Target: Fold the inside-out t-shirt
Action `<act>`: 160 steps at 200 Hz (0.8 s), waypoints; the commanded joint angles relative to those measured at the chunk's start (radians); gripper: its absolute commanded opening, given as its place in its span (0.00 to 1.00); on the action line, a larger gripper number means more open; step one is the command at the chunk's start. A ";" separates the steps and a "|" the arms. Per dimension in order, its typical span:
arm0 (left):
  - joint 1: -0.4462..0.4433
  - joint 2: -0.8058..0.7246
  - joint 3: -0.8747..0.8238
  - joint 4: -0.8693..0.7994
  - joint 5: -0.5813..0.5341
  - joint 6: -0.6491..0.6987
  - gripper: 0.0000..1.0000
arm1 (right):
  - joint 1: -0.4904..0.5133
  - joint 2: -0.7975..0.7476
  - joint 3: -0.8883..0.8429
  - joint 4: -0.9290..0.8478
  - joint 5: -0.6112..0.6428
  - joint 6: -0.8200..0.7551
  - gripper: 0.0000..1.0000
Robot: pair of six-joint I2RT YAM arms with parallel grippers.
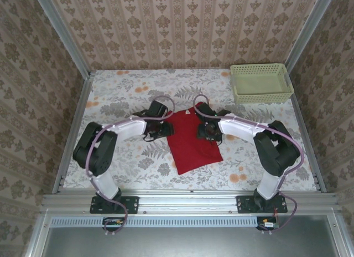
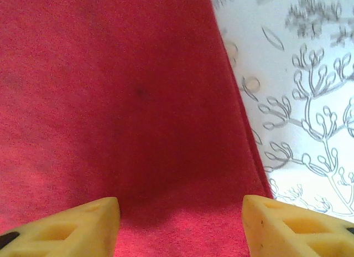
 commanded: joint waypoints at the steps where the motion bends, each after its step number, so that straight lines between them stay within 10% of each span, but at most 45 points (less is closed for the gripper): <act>1: 0.020 0.055 0.051 0.096 0.064 -0.007 0.42 | 0.030 -0.036 -0.087 0.013 -0.042 0.032 0.61; 39: 0.044 0.101 0.129 0.092 0.121 0.067 0.27 | 0.150 -0.059 -0.145 0.070 -0.127 0.137 0.60; 99: 0.085 0.003 0.217 -0.149 -0.010 0.148 0.57 | -0.078 -0.156 -0.051 -0.015 -0.092 -0.029 0.68; 160: 0.079 0.167 0.351 -0.155 0.022 0.141 0.60 | -0.186 0.024 0.110 0.003 -0.137 -0.100 0.70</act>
